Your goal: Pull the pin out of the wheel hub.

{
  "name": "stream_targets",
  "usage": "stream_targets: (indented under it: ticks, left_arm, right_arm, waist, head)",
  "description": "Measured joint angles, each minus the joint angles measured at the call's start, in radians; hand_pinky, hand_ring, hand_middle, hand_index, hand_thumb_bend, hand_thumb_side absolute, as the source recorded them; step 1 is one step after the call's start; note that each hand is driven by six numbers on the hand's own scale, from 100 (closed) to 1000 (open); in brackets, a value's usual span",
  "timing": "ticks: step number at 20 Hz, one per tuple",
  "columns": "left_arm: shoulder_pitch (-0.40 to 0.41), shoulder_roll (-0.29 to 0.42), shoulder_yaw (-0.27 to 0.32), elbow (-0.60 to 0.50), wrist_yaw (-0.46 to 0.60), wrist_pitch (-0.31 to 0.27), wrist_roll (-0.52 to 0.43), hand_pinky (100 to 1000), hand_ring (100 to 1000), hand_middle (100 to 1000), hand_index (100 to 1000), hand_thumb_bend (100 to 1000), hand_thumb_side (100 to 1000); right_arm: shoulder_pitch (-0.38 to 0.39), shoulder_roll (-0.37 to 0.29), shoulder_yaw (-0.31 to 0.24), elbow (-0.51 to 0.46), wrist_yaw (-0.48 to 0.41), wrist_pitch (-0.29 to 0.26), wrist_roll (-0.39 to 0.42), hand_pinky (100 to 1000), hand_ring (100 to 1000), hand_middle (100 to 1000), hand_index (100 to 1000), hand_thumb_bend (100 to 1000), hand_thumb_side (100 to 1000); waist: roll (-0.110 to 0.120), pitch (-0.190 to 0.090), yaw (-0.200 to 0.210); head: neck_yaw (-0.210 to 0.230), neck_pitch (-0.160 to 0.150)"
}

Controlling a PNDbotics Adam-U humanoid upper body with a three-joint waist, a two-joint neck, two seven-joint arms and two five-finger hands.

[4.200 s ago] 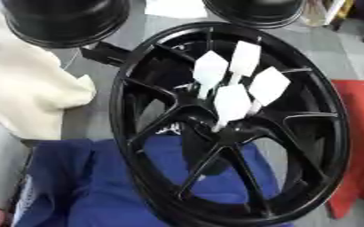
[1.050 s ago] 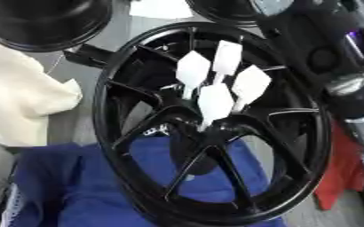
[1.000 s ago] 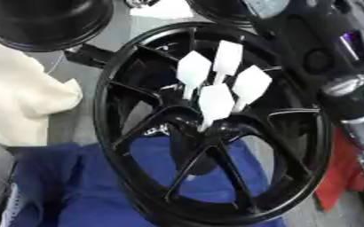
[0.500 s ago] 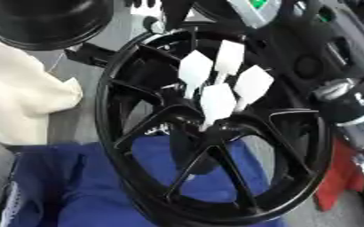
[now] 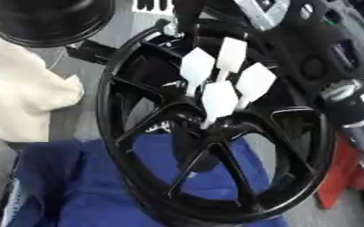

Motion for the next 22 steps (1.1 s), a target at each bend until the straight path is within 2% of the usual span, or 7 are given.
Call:
stream_targets:
  ticks: [9, 10, 15, 18, 22]
  left_arm:
    - [0.009, 0.0, 0.003, 0.0, 0.0, 0.004, 0.005, 741, 766, 671, 784, 100, 742]
    - [0.01, 0.0, 0.004, 0.0, 0.0, 0.003, 0.005, 742, 766, 671, 784, 100, 742]
    - [0.015, 0.0, 0.006, 0.0, 0.0, 0.003, 0.009, 742, 767, 671, 784, 100, 742]
    - [0.015, 0.0, 0.006, 0.0, 0.0, 0.003, 0.009, 742, 767, 671, 784, 100, 742]
    - [0.015, 0.0, 0.006, 0.0, 0.0, 0.003, 0.01, 742, 767, 671, 784, 100, 739]
  right_arm:
    - [0.056, -0.164, 0.001, -0.123, -0.106, 0.031, 0.001, 853, 857, 850, 918, 100, 329]
    - [0.065, -0.182, 0.001, -0.143, -0.117, 0.035, 0.001, 855, 859, 850, 920, 100, 307]
    - [0.111, -0.264, 0.007, -0.233, -0.158, 0.059, 0.001, 857, 860, 853, 928, 100, 378]
    - [0.126, -0.29, 0.007, -0.274, -0.169, 0.07, 0.0, 856, 856, 856, 929, 100, 394]
    - [0.137, -0.306, 0.01, -0.309, -0.182, 0.079, 0.0, 855, 852, 859, 931, 100, 443]
  waist:
    - [-0.003, -0.001, -0.027]
    - [-0.003, -0.001, -0.029]
    - [0.001, -0.001, -0.039]
    - [0.005, -0.001, -0.042]
    - [0.014, -0.001, -0.043]
  head:
    - [0.041, 0.021]
    - [0.043, 0.023]
    - [0.041, 0.024]
    - [0.026, 0.018]
    - [0.002, -0.01]
